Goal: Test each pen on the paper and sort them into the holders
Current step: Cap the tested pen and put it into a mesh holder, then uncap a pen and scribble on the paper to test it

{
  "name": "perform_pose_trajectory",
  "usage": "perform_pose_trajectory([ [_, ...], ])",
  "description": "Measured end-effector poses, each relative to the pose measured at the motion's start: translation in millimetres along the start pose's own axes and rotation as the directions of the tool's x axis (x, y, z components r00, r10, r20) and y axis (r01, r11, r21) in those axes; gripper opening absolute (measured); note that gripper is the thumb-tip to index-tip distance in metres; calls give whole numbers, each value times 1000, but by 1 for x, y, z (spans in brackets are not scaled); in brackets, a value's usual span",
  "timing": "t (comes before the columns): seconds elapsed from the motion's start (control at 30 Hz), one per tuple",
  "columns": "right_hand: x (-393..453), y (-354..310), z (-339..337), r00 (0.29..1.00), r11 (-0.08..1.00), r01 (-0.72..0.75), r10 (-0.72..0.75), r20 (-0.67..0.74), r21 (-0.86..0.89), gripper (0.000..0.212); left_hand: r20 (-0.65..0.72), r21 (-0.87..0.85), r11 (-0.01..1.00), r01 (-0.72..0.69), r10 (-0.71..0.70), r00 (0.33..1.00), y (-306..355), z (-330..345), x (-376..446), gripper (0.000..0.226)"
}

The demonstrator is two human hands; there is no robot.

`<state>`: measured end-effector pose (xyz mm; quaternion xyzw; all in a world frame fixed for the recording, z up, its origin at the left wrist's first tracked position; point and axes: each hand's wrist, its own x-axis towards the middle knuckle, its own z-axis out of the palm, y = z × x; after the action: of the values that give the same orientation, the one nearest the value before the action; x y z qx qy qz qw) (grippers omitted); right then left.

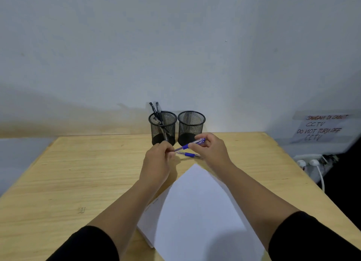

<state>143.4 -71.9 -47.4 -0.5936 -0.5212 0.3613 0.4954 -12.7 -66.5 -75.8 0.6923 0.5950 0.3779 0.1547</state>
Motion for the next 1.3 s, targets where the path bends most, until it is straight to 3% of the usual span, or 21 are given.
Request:
perform_pose_trajectory([
  [0.07,-10,-9,0,997,972,-79,72,40,222,24,-10,-115,993,23,-24,1000,10,-8,-9,6],
  [0.13,-21,-15,3,993,957,-104,85,83,271,11,7,-210,977,32,-31,999,18,-15,-18,8],
  [0.17,-27,-18,4,993,960,-97,73,97,261,3,26,-233,972,28,-23,999,22,-18,-22,8],
  [0.27,-42,-26,6,993,977,-37,12,117,208,10,57,-282,959,29,-13,998,32,-29,-35,4],
  [0.33,-51,-33,4,987,992,39,-58,150,122,10,6,-323,946,28,-28,1000,38,-40,-41,14],
  [0.47,-72,-38,4,926,973,218,-181,332,-78,13,-73,-377,926,-5,-25,997,48,-64,-49,31],
  [0.57,-86,-41,4,900,957,249,-172,401,-147,18,-47,-357,934,-19,2,999,48,-78,-58,27],
  [0.73,-98,-51,-9,898,976,138,-51,437,-169,18,-62,-428,899,97,-137,989,30,-90,-69,9],
  [0.8,-101,-56,-18,887,999,11,11,461,-46,20,-65,-496,855,152,-212,975,22,-93,-74,10],
  [0.9,-105,-60,-22,903,959,-134,14,430,249,15,-13,-580,793,188,-240,971,18,-96,-82,10],
  [1.0,-112,-59,-10,926,912,-134,-25,376,389,8,53,-629,759,164,-169,984,26,-94,-89,7],
  [1.13,-119,-58,4,951,886,-73,-75,299,457,8,70,-679,724,123,-102,992,39,-93,-93,15],
  [1.3,-122,-56,10,958,917,80,-179,224,390,15,99,-703,693,161,-128,987,34,-97,-91,20],
])
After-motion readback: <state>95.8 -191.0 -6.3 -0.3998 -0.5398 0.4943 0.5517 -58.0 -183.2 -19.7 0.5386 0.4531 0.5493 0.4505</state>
